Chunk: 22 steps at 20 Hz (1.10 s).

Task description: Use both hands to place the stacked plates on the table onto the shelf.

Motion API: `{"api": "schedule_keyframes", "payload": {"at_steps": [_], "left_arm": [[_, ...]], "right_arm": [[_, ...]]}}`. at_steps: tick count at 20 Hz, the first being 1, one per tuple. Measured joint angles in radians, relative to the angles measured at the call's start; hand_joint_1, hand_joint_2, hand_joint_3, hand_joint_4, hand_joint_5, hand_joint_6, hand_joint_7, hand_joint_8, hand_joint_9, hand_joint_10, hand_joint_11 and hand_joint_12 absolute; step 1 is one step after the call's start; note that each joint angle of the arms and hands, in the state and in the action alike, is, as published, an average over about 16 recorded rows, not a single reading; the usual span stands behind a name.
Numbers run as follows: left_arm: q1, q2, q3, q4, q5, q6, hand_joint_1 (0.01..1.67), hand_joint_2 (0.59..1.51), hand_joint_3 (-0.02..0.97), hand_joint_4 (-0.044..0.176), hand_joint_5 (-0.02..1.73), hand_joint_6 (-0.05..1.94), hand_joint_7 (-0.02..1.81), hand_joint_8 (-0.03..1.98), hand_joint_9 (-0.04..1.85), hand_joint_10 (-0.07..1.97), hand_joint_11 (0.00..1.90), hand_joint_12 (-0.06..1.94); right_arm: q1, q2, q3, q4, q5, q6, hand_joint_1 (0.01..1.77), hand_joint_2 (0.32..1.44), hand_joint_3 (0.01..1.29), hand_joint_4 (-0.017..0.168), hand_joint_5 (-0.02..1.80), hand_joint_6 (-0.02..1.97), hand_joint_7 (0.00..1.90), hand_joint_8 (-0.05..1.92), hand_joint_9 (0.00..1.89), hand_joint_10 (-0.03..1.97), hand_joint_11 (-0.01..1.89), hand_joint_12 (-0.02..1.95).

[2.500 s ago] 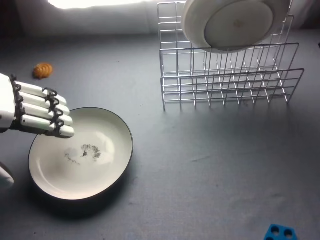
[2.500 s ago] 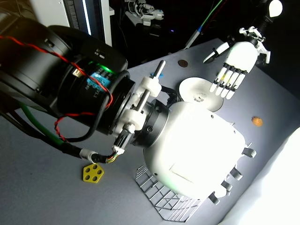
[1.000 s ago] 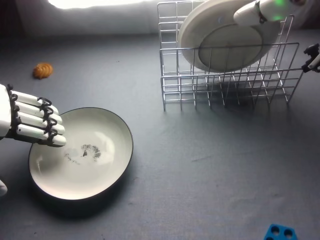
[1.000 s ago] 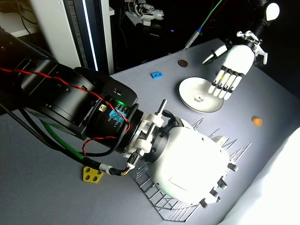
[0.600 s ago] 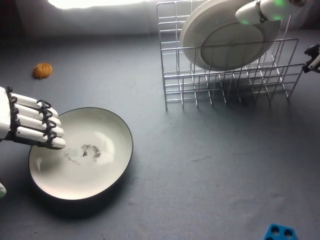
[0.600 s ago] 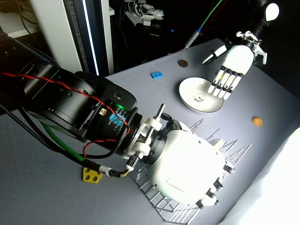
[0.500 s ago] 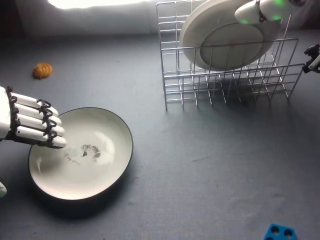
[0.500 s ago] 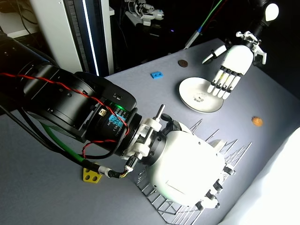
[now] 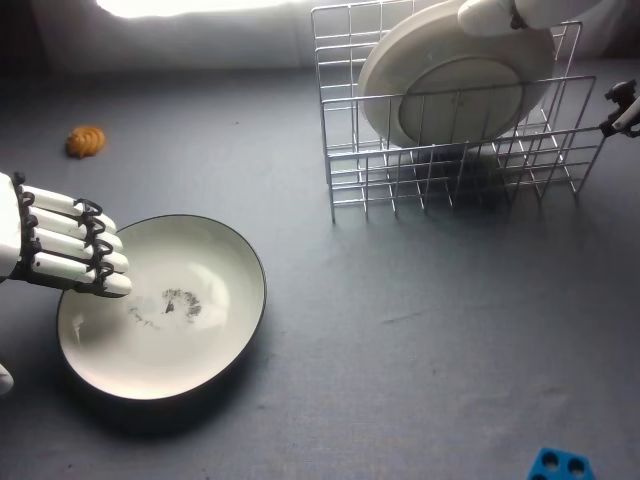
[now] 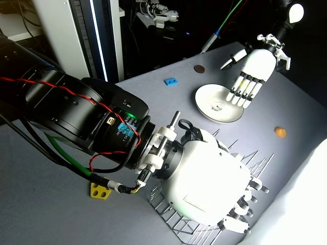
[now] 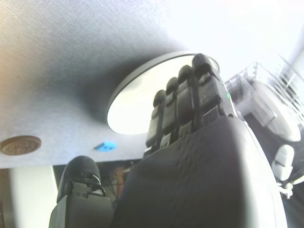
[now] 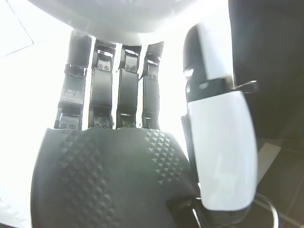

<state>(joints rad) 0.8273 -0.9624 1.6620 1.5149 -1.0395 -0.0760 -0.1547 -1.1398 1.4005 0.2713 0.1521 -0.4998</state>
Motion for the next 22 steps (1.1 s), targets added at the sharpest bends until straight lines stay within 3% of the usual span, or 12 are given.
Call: {"api": "schedule_keyframes", "payload": {"at_steps": [4,12,22], "left_arm": [[0.003,-0.001,0.001,-0.001,0.0,0.001,0.02,1.094,0.021,0.003,0.07,0.02,0.1,0.0,0.09,0.0,0.01,0.28],[0.021,-0.004,0.005,-0.009,0.004,0.004,0.02,1.093,0.021,0.002,0.07,0.02,0.1,0.0,0.1,0.0,0.01,0.29],[0.067,-0.011,0.009,-0.029,0.019,0.007,0.02,1.088,0.022,0.002,0.08,0.02,0.11,0.0,0.08,-0.02,0.01,0.29]], "right_arm": [[0.017,0.005,-0.007,-0.034,0.008,-0.001,1.03,1.13,0.01,-0.003,0.65,0.38,0.75,0.3,0.52,0.68,0.15,1.47],[0.046,0.023,-0.084,-0.217,0.055,-0.045,1.0,1.14,0.01,-0.003,0.59,0.3,0.68,0.19,0.44,0.6,0.08,1.41],[0.002,0.042,-0.306,-0.385,0.158,-0.296,1.01,1.11,0.01,-0.001,0.25,0.12,0.26,0.05,0.14,0.23,0.02,0.57]]}}
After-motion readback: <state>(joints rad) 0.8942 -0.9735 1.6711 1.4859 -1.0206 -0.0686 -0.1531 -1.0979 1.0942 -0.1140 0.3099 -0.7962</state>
